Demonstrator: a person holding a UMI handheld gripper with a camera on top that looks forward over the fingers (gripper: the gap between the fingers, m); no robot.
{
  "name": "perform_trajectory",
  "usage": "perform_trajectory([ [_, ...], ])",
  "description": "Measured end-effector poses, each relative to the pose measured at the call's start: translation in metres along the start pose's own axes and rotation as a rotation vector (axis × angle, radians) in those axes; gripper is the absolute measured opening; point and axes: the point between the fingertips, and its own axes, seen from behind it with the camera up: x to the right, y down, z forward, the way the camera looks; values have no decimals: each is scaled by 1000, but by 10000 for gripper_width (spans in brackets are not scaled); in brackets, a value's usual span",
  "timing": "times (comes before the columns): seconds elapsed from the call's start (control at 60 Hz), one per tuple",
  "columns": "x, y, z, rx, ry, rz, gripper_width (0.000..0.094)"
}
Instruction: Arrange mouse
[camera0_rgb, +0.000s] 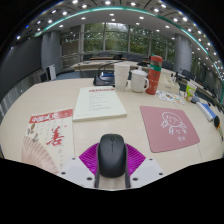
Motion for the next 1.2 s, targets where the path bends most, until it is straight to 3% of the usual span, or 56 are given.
perform_trajectory([
  [0.1, 4, -39, -19, 55, -30, 15, 343],
  [0.283, 65, -180, -71, 291, -54, 62, 341],
  [0.383, 131, -215, -65, 325, -32, 109, 339],
  [0.5, 196, -196, -16, 248, 8, 120, 339],
  [0.717, 239, -87, 66, 26, -6, 104, 344],
  [0.85, 236, -57, 85, -37, -56, 118, 457],
  [0.9, 236, -54, 83, -42, -58, 122, 532],
  [0.983, 238, -61, 69, -30, -51, 106, 803],
  [1.017, 238, -65, 60, -22, -46, 98, 866],
  [1.2, 231, -95, -29, 37, -26, 94, 859],
])
